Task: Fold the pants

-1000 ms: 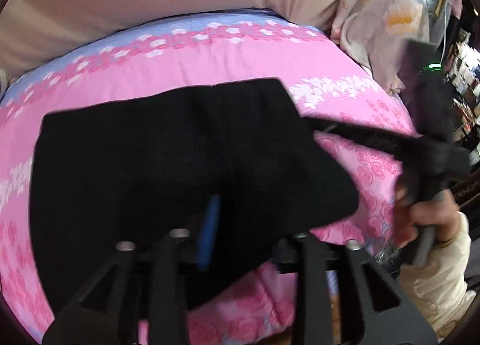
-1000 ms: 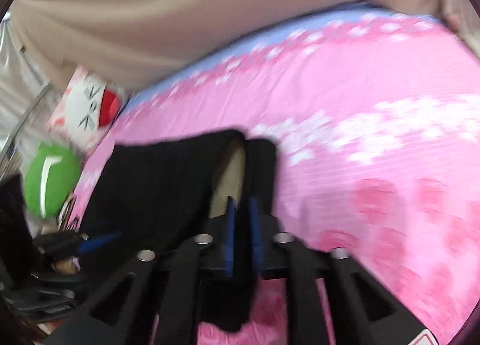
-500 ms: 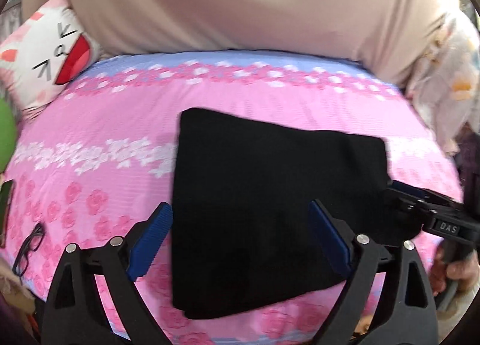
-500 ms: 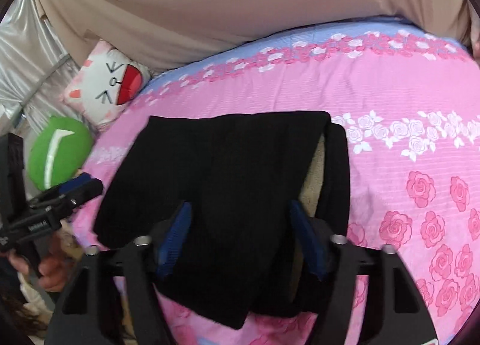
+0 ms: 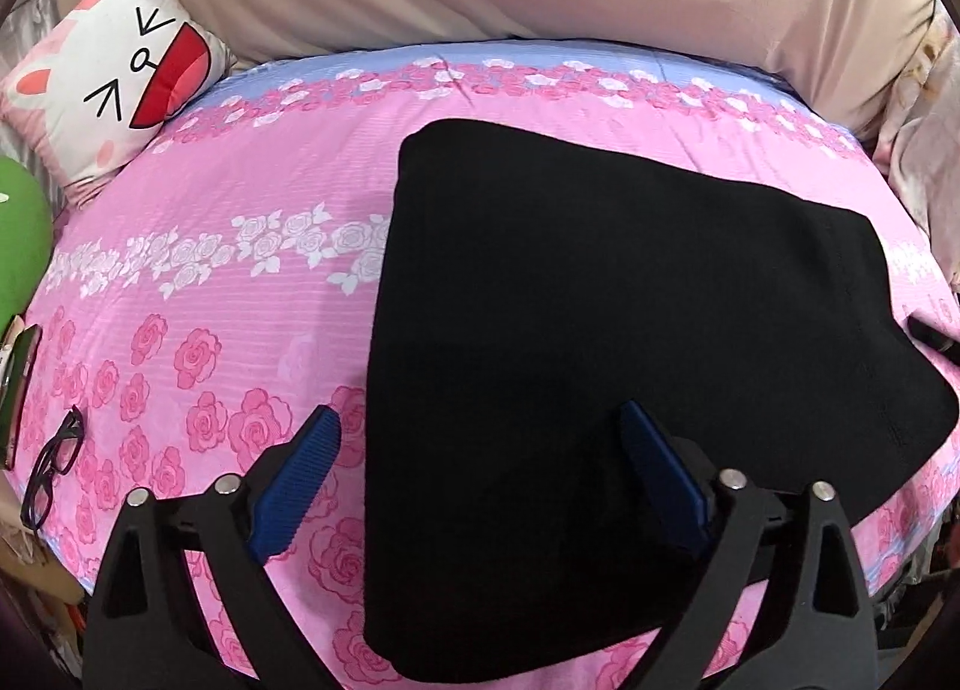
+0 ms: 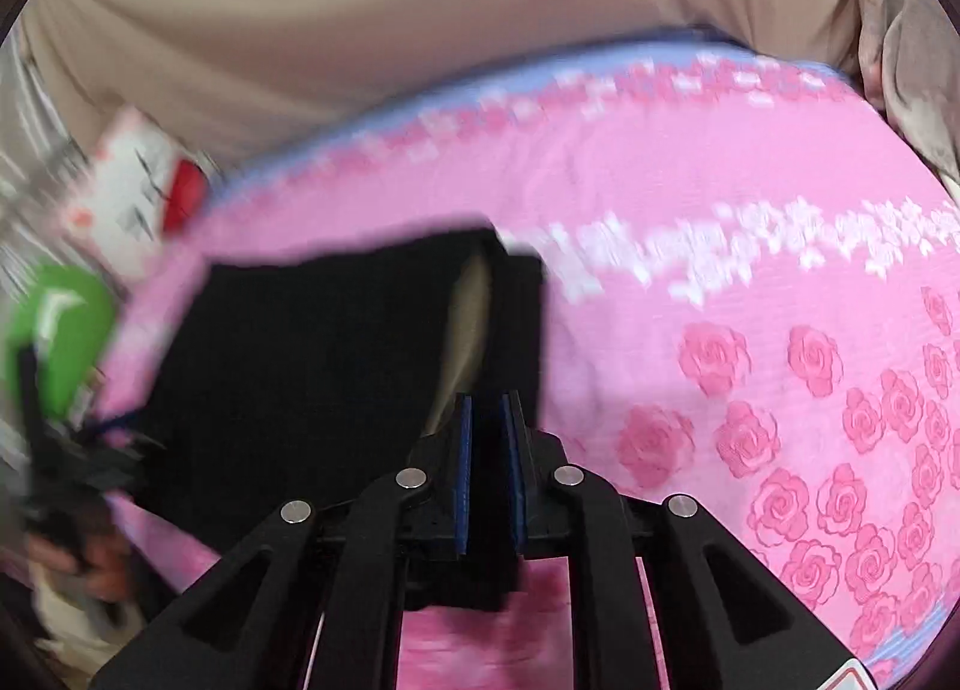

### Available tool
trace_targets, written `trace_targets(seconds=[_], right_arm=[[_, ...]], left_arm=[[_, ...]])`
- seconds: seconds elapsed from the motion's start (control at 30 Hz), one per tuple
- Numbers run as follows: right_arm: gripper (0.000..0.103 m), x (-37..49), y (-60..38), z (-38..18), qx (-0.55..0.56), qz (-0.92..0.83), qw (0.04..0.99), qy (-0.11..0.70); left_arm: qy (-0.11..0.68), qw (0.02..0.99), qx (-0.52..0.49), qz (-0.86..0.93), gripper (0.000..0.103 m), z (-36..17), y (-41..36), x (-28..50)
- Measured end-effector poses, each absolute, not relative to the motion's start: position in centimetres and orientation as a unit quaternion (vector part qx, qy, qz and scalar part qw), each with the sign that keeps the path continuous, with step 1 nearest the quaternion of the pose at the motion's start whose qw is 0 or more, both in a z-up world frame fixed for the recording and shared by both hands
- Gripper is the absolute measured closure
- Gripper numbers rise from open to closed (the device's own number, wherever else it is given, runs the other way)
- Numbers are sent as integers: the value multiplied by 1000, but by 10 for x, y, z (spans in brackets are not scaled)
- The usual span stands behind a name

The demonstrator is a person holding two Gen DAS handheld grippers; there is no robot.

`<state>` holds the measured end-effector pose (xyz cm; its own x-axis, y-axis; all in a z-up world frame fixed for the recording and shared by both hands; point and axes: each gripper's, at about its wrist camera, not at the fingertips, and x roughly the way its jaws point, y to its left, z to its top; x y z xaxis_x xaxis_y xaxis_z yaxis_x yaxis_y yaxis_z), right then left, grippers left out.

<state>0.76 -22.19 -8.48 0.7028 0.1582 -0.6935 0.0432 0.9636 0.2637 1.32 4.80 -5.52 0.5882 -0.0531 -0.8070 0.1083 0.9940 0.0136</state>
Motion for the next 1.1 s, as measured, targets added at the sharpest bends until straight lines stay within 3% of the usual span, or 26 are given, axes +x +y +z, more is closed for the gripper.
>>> trace_targets(seconds=[0.13,0.23,0.3,0.33,0.4,0.47,0.63,0.73,0.77,0.8,0.87,0.93,1.1], right_arm=[[90,19,-195,-54,113,79,923,360],[90,46,-171,-63,83,117,916,376],[102,77,-174,-98,56,95,901,420],[103,87,-185,-111,78,100,896,425],[103,88,-208,-106,164,103,887,420],[91,71,-200,-79,120,63,913,385],[91,28,-167,-67,83,112,913,383],[103,20,-163,-100,38,86,903,420],[103,20,-167,-102,54,89,904,415],[102,15,-173,-98,80,86,903,413],[79,-2,-173,-82,72,70,916,387],[64,-17,-169,-74,48,65,922,379],[64,-34,-175,-94,39,47,910,409]], left_arm=[[449,892,35,-41,9,-56,45,14],[450,892,34,-39,9,-56,45,14],[450,891,31,-41,9,-57,46,14],[451,891,30,-45,9,-57,46,13],[452,890,32,-44,9,-56,46,14],[451,891,38,-43,9,-56,45,14],[452,890,36,-42,9,-56,45,14],[452,890,36,-41,8,-56,44,14],[453,890,36,-41,8,-56,44,14],[452,890,38,-39,8,-56,44,14],[451,891,41,-36,8,-55,43,12],[453,890,39,-36,8,-54,44,10],[458,888,27,-40,8,-48,53,-3]])
